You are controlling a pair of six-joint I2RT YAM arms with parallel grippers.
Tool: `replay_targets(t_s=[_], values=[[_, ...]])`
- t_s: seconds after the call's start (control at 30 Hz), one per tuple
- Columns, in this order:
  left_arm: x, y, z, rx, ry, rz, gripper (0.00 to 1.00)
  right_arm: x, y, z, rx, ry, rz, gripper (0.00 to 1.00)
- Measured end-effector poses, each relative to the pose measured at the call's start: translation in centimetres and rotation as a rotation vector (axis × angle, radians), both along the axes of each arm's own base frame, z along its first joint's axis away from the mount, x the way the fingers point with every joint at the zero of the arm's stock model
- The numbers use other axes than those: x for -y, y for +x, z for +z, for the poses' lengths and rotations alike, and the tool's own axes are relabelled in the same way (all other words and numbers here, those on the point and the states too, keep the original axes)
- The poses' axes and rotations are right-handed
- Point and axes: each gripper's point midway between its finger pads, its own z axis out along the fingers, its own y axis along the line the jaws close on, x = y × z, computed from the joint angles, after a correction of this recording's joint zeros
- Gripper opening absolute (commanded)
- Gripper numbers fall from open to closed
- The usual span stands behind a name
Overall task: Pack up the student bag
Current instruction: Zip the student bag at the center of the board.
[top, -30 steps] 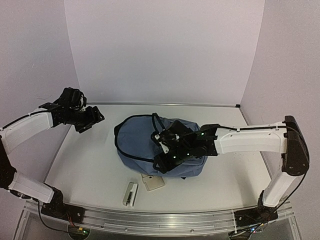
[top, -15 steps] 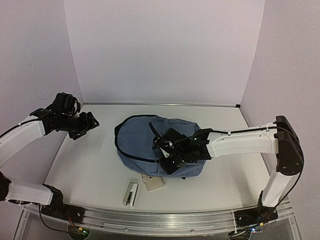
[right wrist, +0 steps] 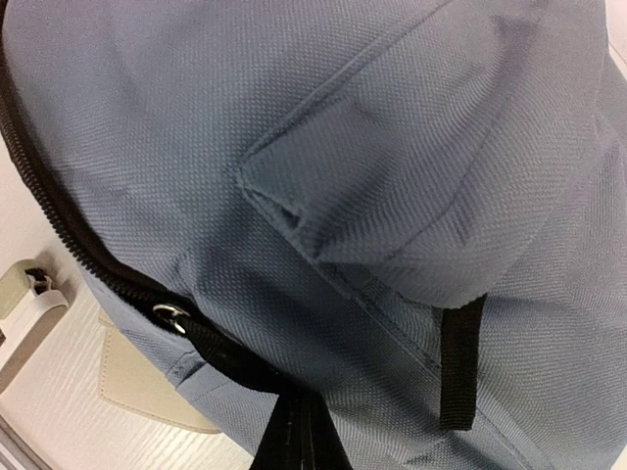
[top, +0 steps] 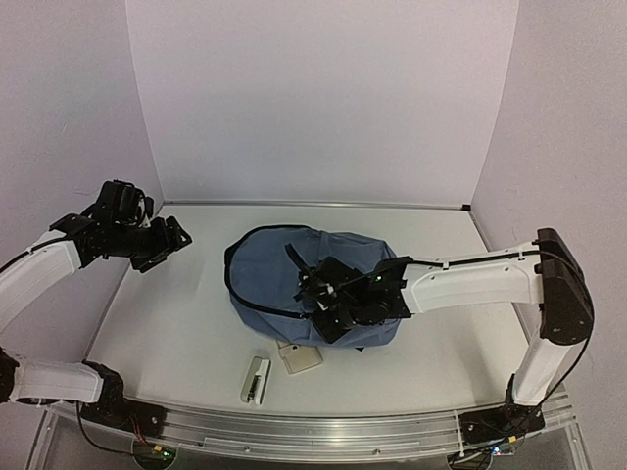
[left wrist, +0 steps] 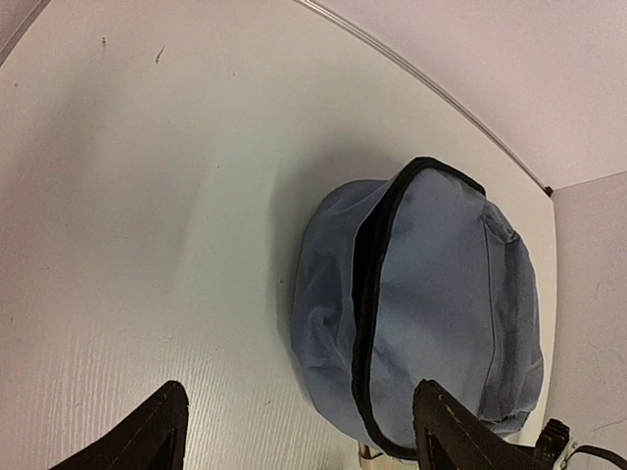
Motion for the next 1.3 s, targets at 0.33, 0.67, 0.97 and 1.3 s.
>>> replay_targets(t_s=[0.33, 0.67, 0.97, 1.3], values=[[0.8, -1.7, -0.7, -0.011, -0.053, -0.057, 0.79, -2.7, -1.6, 1.1, -0.079, 0.138, 0.069, 0.0], [2.9, -4.2, -1.8, -0.029, -0.17, -0.125, 0.8, -6.6, -5.7, 2.1, -0.156, 0.266, 0.164, 0.0], [7.8, -6.9, -3.4, -0.058, -0.258, -0.246, 0.78, -8.7, -5.0, 2.0, -0.167, 0.347, 0.108, 0.32], [13.4, -9.3, -4.2, -0.026, -0.306, -0.376, 0.74, -9.0, -4.7, 7.2, -0.106, 0.474, 0.097, 0.77]])
